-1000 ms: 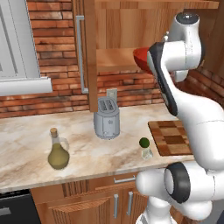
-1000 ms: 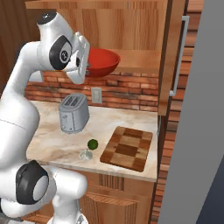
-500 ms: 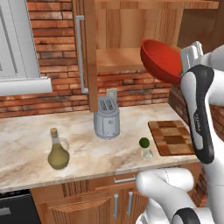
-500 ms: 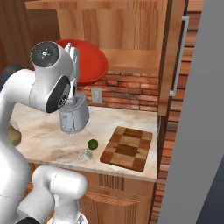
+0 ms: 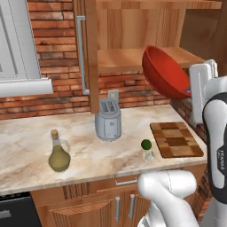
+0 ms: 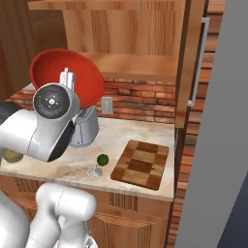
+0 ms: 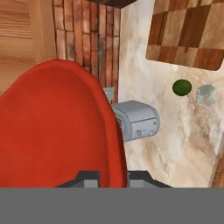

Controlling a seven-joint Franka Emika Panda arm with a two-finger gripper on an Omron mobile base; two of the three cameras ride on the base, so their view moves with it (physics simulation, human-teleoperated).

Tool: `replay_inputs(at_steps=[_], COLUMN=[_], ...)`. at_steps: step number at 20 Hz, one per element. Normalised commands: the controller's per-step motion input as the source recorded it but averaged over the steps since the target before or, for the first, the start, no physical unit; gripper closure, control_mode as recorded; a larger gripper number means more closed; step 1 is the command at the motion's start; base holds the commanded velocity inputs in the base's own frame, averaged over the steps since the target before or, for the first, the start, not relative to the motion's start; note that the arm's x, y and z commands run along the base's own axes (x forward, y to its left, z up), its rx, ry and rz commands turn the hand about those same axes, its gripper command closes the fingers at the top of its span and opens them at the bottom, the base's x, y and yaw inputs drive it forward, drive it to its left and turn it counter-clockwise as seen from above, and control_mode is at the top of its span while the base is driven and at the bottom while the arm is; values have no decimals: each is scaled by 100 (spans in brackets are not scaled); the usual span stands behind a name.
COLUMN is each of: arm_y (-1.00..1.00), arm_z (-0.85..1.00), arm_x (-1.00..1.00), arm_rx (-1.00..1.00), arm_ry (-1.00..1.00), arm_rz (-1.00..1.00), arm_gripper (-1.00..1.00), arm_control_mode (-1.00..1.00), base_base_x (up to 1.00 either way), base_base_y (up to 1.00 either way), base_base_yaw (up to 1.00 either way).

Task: Open the cabinet. Place the bowl and condiment on the counter. Then place the lime and garlic on the cutting board.

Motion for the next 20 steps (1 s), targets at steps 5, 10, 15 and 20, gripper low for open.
replay_inputs(at_steps=[5,10,15,20], arm_y=[20,23,33,28], arm_z=[-24,-16,-16,-28], arm_x=[-11,0,0,0], arm_rx=[9,7,1,0], arm_ry=[0,0,0,0], arm_rz=[14,14,13,11], arm_gripper=[100,100,100,100], arm_control_mode=[-100,-100,-100,-100], base_base_x=[0,0,0,0], base_base_y=[0,0,0,0], base_base_yaw=[0,0,0,0])
